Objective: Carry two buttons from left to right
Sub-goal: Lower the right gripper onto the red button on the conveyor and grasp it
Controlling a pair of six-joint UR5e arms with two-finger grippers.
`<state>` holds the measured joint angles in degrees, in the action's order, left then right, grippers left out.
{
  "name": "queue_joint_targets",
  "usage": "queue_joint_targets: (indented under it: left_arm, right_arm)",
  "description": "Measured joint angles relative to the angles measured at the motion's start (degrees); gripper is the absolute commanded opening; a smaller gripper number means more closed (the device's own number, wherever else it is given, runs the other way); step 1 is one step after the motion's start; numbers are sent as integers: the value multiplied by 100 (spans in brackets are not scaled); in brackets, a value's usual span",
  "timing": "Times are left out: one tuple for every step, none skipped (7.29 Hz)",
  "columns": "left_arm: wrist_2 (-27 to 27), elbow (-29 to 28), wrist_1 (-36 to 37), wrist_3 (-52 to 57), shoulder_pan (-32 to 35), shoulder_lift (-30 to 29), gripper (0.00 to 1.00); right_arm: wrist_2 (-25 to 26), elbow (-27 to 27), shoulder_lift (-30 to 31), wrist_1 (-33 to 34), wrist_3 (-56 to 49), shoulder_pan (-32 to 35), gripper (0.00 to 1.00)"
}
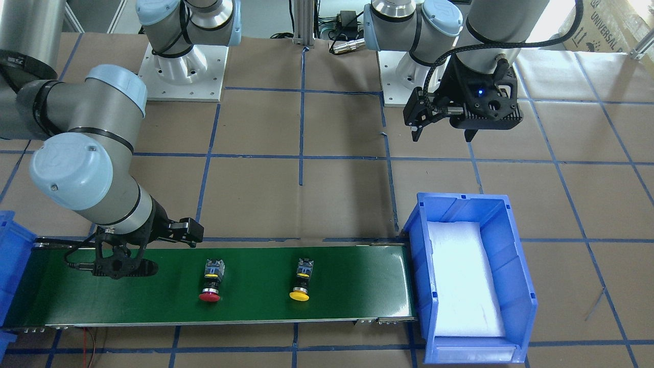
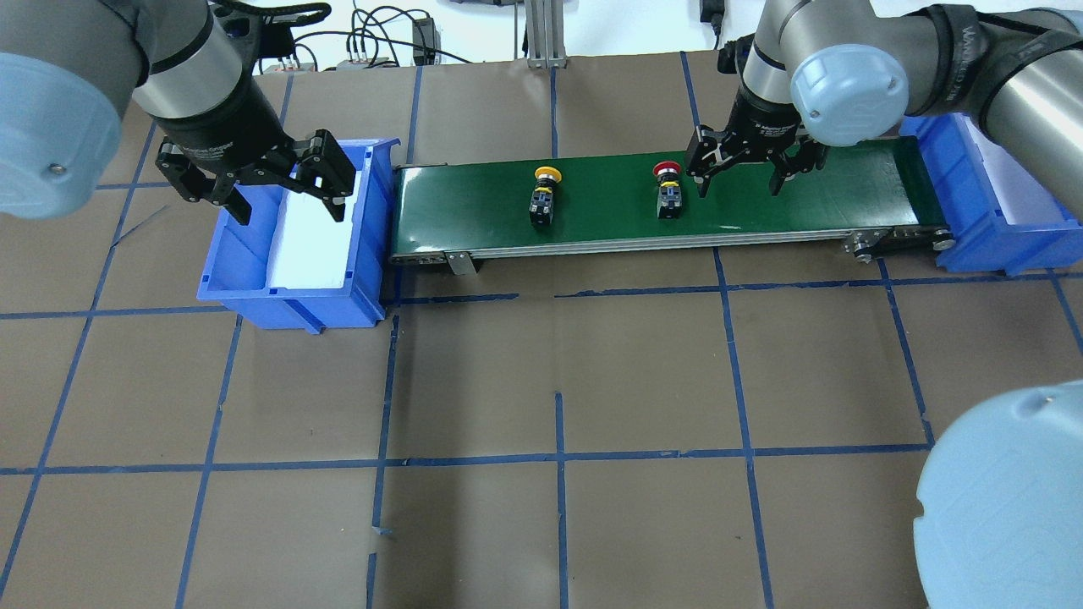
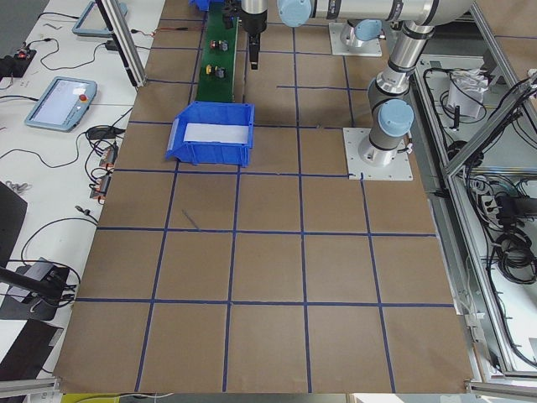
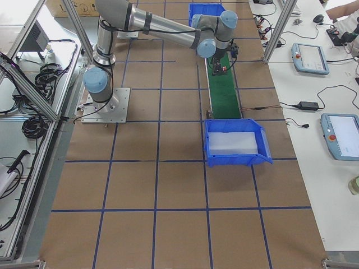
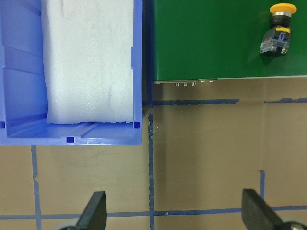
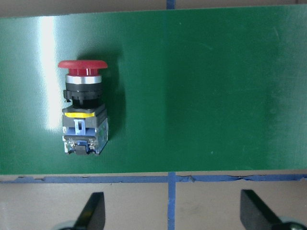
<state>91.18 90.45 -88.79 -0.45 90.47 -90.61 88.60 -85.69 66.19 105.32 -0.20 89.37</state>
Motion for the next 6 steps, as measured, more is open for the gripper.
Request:
queue_joint_targets:
  left_arm:
    - [9,-86,-1,-33,-6,-92,100]
    - [14,-186,-2,-45,-8,-173,100]
    - [20,-249,0,-46,-11,-230,100]
    - [20,-274,3,-42,-11,-249,100]
    - [13,-279,7,-38,-10,-255,100]
    - [-3,-272,13,-36,-7,-268,100]
  right_arm:
    - [-10,22,-48,28,4,1,100]
    - [-15,29,-75,42,29,1,100]
    - [-17,30,-92,47,64,1,100]
    - [-18,31,-121,49,81,1,100]
    - [-18,32,-161,50,87,2,100]
    - [-17,33,-188,50,91,2,100]
